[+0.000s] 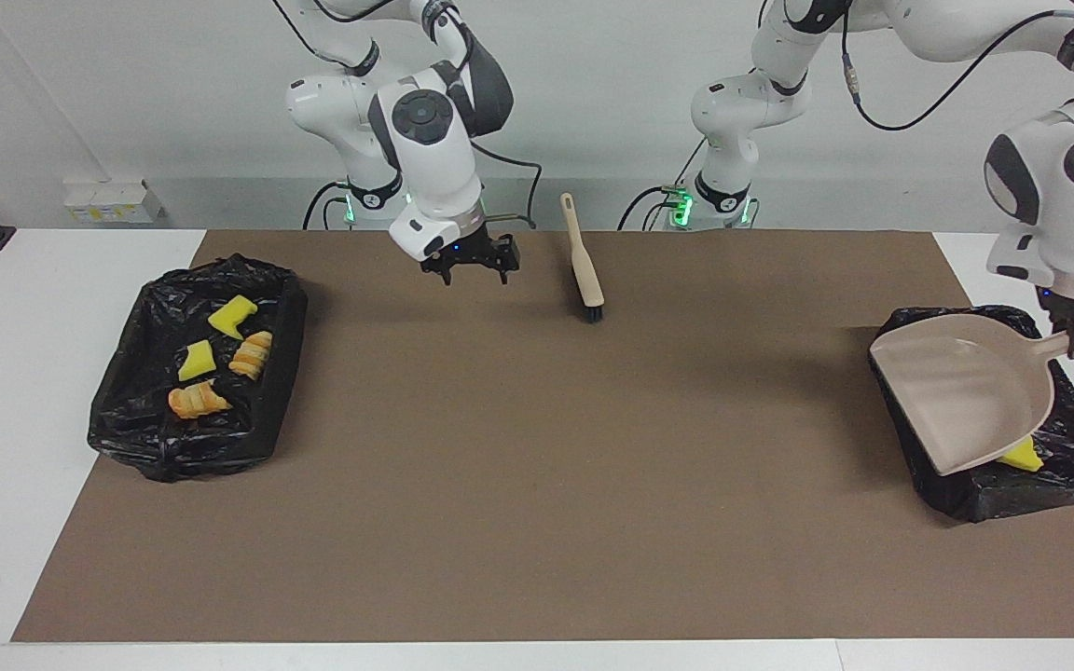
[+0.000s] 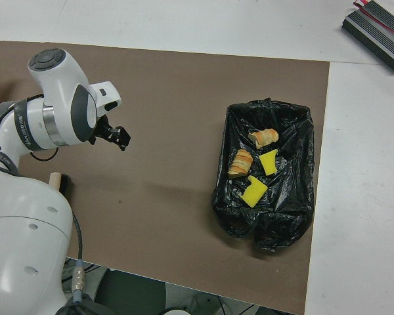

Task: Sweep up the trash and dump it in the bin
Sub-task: 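Bring the empty dustpan back to the table center with the left gripper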

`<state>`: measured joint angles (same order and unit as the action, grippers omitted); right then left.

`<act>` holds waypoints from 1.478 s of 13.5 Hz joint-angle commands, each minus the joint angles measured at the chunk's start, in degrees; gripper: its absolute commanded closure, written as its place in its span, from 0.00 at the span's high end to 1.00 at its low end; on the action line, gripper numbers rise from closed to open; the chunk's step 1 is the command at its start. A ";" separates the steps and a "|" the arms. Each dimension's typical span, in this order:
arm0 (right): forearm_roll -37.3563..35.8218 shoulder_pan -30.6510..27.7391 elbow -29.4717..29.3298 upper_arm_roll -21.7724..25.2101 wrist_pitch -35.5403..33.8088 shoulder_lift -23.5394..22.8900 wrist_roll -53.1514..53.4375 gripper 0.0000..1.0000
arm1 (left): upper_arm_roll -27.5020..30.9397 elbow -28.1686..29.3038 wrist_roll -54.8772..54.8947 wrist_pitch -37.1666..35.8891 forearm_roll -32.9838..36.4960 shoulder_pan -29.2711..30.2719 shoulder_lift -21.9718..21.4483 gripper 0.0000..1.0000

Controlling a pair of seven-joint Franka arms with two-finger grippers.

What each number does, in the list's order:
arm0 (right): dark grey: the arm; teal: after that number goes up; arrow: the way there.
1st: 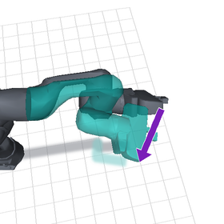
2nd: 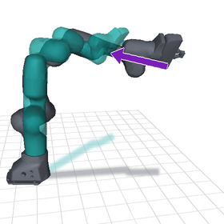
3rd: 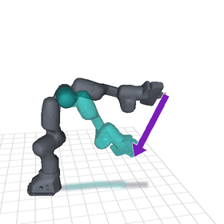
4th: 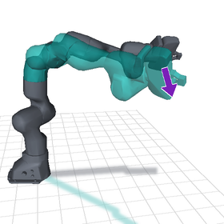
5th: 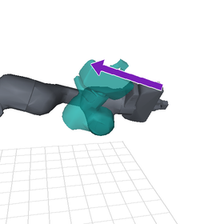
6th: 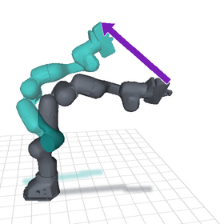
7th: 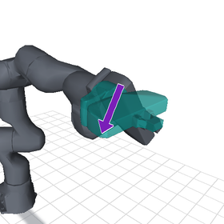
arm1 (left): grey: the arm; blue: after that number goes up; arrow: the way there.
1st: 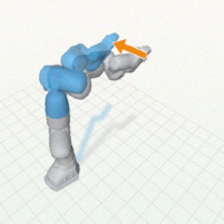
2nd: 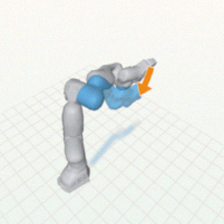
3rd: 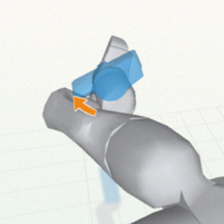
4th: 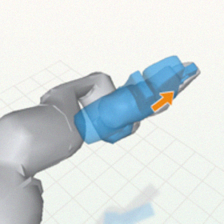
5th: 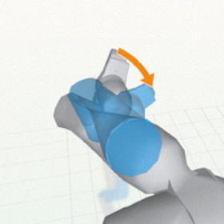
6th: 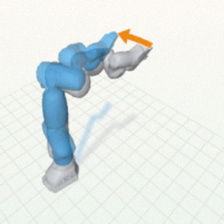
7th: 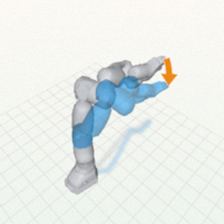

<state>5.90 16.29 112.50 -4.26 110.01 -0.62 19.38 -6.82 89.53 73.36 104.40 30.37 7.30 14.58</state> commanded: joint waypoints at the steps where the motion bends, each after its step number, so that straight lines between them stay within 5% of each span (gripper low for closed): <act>1: -2.29 -5.90 -3.95 -0.84 -1.90 -1.14 -7.57 1.00 | 1.02 3.18 -15.37 -0.87 -4.60 -5.70 -0.43 0.00; 7: -5.80 -16.55 -9.93 -0.14 -4.90 -0.52 -18.15 1.00 | 0.94 9.51 -51.76 0.80 -16.30 -18.96 -1.13 0.00; 13: -8.01 -22.71 -17.39 1.09 -11.82 -0.17 -23.77 1.00 | 0.94 14.69 -91.05 10.80 -26.75 -32.85 0.01 0.00; 20: -6.87 -17.97 -20.30 10.04 -16.84 3.61 -23.33 1.00 | 0.85 20.14 -104.99 15.21 -30.19 -41.74 -0.86 0.00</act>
<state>-1.85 -3.74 92.46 2.70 94.65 1.48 -3.35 -7.17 105.86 -30.24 116.49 1.42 -32.48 15.66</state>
